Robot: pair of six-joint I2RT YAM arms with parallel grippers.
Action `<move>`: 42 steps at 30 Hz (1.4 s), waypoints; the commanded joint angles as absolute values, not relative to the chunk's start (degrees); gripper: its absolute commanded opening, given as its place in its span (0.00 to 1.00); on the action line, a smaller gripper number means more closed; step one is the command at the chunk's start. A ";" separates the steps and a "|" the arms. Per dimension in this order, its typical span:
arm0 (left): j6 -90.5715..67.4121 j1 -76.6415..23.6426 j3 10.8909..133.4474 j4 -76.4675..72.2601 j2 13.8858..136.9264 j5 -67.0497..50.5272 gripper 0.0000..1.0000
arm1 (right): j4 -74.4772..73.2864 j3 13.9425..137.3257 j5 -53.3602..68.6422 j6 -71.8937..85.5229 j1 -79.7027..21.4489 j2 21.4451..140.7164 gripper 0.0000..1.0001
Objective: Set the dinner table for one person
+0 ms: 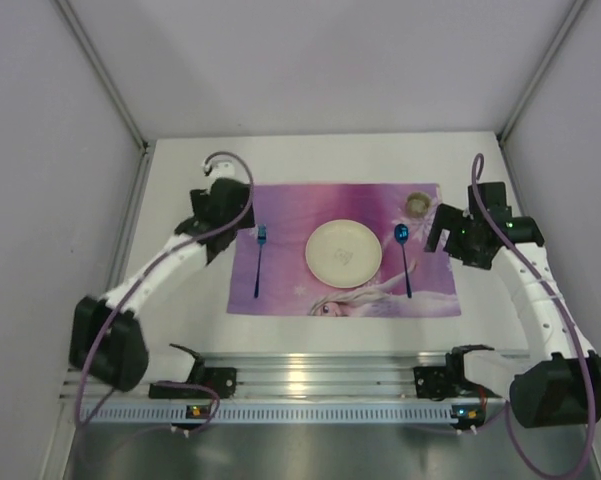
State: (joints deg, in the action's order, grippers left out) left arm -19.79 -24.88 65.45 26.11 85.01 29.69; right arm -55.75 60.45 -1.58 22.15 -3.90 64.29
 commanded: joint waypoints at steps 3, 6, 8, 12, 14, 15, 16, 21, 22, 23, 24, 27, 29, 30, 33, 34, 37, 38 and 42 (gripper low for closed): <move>2.11 -19.71 17.87 -54.04 61.00 29.00 0.80 | -52.03 61.62 1.67 26.17 -4.66 56.79 1.00; 3.07 -16.18 17.59 -41.04 61.96 28.74 0.81 | -50.37 57.76 2.81 29.34 -4.75 52.13 1.00; 2.91 -15.30 14.43 -48.99 62.75 28.83 0.84 | -49.14 54.76 2.73 30.41 -4.92 48.62 1.00; 0.52 -11.17 12.48 -53.86 69.15 22.67 0.85 | -48.78 53.09 1.59 31.03 -5.54 46.67 1.00; 2.01 -9.94 12.83 -56.32 74.67 22.15 0.84 | -48.69 53.44 0.27 30.33 -5.97 46.23 1.00; 2.37 -9.58 12.66 -58.25 76.01 21.89 0.84 | -48.52 53.70 -1.48 30.15 -6.50 46.06 1.00; 3.24 -9.23 12.74 -60.19 77.59 20.84 0.83 | -48.08 53.88 -3.32 29.80 -6.85 45.45 1.00; 0.79 -7.21 12.22 -67.48 83.74 13.19 0.80 | -40.80 50.02 -5.27 28.04 -7.91 41.14 1.00; 0.44 -7.03 12.22 -70.72 87.07 13.10 0.79 | -37.48 47.75 -5.19 27.78 -7.91 39.22 1.00; 0.35 -6.25 12.39 -72.14 89.19 12.92 0.79 | -35.27 46.42 -4.92 26.99 -7.91 38.50 1.00; 0.70 -6.24 13.44 -73.99 90.86 13.44 0.79 | -33.50 45.28 -5.01 26.55 -8.00 37.71 1.00; -1.74 -4.75 16.16 -67.43 90.44 12.75 0.79 | -28.22 41.32 -9.30 25.67 -7.91 36.74 1.00; -1.76 -4.48 16.44 -68.02 91.14 12.83 0.79 | -21.58 37.72 -12.48 21.83 -7.91 37.09 1.00; -1.84 -4.48 16.26 -67.94 90.97 12.75 0.80 | -16.75 35.88 -12.13 18.75 -7.91 37.18 1.00; -1.85 -4.48 16.26 -67.94 90.88 12.74 0.78 | 3.03 26.48 -7.14 3.38 -7.91 36.65 1.00; -1.76 -4.48 16.26 -67.94 90.79 12.74 0.79 | 7.17 22.02 -3.64 -0.84 -7.91 37.00 1.00; -1.76 -4.48 16.35 -67.76 90.88 12.74 0.99 | 26.32 14.19 -4.21 -6.15 -8.00 42.24 1.00; -1.76 -4.48 16.26 -67.85 90.79 12.74 0.99 | 30.54 12.67 -4.83 -6.50 -7.91 44.62 1.00; -1.76 -4.48 16.35 -67.76 90.88 12.74 0.99 | 52.60 9.15 -4.31 -7.12 -7.47 60.61 1.00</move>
